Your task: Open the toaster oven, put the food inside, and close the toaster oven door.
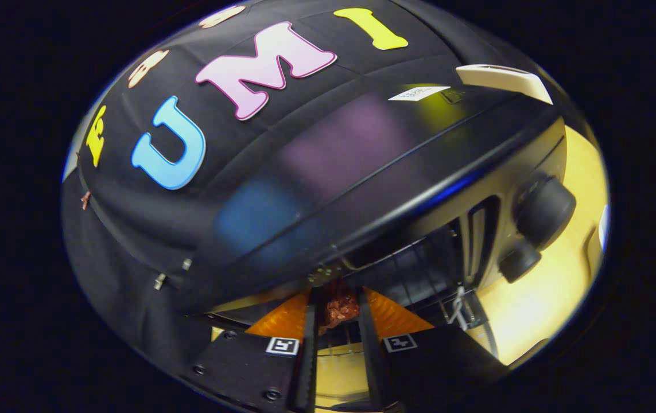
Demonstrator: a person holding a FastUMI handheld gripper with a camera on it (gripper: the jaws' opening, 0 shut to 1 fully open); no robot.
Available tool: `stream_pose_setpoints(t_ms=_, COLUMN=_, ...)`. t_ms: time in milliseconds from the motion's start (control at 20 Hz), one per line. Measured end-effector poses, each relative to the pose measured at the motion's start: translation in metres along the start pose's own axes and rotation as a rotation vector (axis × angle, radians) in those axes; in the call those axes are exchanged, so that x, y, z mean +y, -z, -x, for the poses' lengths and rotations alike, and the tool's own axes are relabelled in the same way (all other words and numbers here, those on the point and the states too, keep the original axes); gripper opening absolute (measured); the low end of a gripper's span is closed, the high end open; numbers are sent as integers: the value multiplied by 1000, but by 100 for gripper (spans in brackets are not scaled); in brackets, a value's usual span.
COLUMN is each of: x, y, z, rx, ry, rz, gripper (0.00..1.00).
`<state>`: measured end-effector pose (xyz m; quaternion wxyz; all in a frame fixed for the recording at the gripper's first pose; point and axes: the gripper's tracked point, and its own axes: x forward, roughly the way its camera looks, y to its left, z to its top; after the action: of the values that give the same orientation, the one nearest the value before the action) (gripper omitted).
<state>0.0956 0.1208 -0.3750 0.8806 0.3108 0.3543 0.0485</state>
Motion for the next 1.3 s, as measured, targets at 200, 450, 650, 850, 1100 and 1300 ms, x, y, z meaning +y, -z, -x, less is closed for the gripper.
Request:
stream_pose_setpoints(t_ms=200, x=-7, y=-14, z=12, rx=-23, ry=29, rz=54, gripper=85)
stream_pose_setpoints(t_ms=450, x=-18, y=-11, z=34, rx=4, ry=64, rz=114, gripper=98)
stream_pose_setpoints(t_ms=650, x=-22, y=-8, z=63, rx=17, ry=91, rz=182, gripper=98)
stream_pose_setpoints(t_ms=850, x=-19, y=-3, z=98, rx=13, ry=104, rz=252, gripper=98)
stream_pose_setpoints(t_ms=1100, x=-4, y=19, z=135, rx=29, ry=108, rz=312, gripper=98)
stream_pose_setpoints(t_ms=1300, x=-5, y=68, z=146, rx=111, ry=145, rz=396, gripper=98)
